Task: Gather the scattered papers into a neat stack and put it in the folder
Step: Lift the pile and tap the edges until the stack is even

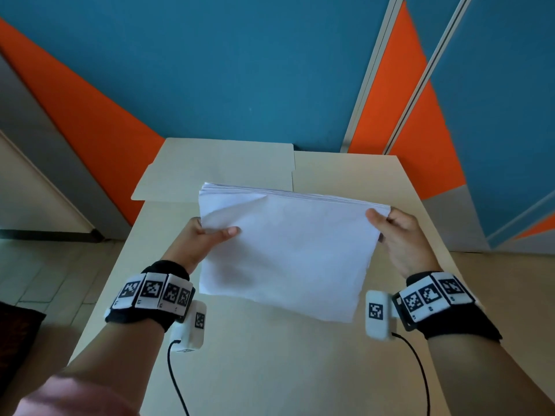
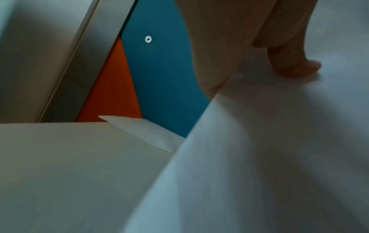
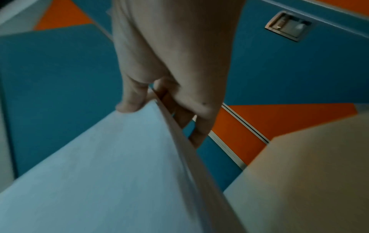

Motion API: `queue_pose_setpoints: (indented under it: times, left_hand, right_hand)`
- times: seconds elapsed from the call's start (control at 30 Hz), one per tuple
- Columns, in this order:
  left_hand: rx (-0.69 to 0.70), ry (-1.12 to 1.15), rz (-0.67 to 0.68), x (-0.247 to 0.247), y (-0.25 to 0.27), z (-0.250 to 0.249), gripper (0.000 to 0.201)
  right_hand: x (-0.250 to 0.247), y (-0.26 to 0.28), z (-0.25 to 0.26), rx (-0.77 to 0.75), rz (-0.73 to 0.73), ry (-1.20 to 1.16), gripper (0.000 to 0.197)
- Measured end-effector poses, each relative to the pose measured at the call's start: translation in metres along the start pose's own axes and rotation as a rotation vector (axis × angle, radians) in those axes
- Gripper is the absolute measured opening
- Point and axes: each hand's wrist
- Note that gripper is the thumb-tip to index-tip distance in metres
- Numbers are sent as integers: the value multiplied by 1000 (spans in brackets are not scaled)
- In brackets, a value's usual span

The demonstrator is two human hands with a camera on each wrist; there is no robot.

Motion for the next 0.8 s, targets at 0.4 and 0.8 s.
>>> queue_pose_setpoints:
  times: [0.4, 0.8]
  left_hand:
    - [272, -342, 104, 37, -3, -76, 31]
    - [269, 6, 63, -2, 8, -58, 8]
  right_hand:
    - [69, -4, 94, -347, 178, 755, 33]
    - [42, 12, 52, -163, -2, 119, 13]
Point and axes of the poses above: each hand's wrist, its own y-axis away from the middle knuckle, its own x-axis out of the palm, z = x × y, and after that the axes turned 9 degrees about y, right-handed
